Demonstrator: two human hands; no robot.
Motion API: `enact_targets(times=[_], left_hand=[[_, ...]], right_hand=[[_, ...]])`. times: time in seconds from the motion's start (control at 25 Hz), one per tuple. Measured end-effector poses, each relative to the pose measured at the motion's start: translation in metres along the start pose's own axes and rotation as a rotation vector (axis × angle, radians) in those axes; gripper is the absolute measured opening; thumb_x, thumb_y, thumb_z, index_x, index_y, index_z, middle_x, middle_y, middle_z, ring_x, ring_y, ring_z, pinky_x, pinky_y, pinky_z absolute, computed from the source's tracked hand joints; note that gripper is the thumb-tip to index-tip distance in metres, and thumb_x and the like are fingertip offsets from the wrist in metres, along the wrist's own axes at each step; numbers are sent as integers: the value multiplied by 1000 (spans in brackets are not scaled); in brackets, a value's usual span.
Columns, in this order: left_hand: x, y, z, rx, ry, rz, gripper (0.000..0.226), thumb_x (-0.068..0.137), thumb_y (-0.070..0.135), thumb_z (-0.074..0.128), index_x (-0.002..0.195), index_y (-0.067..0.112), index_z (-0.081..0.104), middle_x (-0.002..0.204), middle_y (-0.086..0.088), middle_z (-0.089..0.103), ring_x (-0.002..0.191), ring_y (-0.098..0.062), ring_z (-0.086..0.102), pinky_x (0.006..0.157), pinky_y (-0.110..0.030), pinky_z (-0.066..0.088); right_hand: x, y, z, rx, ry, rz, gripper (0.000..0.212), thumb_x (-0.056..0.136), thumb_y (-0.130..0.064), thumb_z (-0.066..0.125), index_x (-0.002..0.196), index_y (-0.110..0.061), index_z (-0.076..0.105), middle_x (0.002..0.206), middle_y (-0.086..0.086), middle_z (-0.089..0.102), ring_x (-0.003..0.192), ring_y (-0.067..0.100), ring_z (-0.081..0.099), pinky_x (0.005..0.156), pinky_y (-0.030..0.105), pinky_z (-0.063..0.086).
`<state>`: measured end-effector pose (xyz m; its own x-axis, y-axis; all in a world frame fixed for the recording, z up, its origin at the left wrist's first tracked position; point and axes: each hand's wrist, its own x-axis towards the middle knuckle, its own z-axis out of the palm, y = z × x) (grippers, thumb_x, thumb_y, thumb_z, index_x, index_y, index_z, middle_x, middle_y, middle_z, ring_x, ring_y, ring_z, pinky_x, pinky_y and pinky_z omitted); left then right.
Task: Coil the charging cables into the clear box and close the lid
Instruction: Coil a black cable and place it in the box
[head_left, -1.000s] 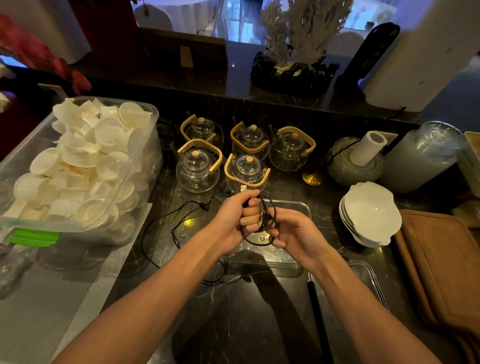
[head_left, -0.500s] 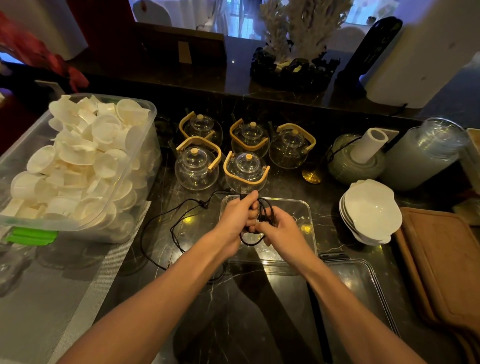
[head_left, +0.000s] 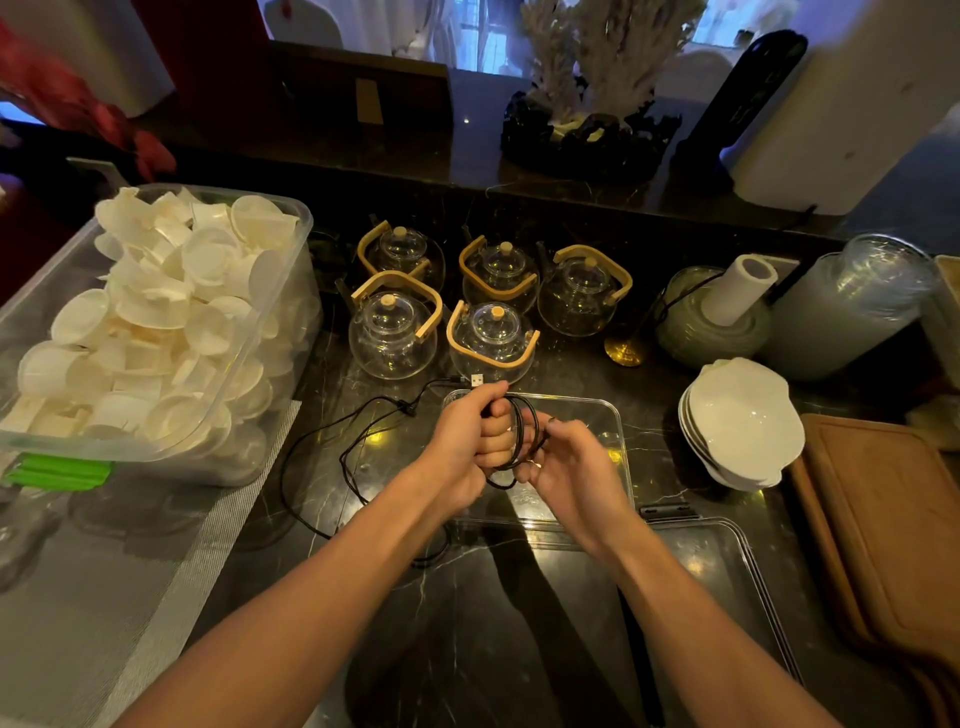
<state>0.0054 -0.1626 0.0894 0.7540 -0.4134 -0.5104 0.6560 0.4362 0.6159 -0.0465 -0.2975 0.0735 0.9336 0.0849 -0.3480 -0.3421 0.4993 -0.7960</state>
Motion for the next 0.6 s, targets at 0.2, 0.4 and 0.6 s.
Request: enact_targets(times=[0.2,0.4,0.6], left_hand=[[-3,12,-3,-222,-41,-24,43,103,28,42,60,19,43,40,10,24,29,-4,20,32,-18,10],[-5,10,-6,-205,-101,-49,40,104,29,43,66,17,46,43,9,25,31,-4,22,35,-20,14],[-6,3,7,-114,-148,-75,41,105,31,43,67,16,46,46,9,25,33,-4,21,34,-18,17]], right_hand=[[-4,-4,-14,-42,88,36,30,106,-6,45,127,10,60,88,11,63,71,12,61,52,22,50],[-2,-28,-27,-58,184,12,22,104,-12,55,122,-8,66,83,3,69,70,9,65,42,18,44],[6,-24,-14,-215,124,155,17,97,-7,62,106,0,74,74,4,64,54,5,48,40,15,32]])
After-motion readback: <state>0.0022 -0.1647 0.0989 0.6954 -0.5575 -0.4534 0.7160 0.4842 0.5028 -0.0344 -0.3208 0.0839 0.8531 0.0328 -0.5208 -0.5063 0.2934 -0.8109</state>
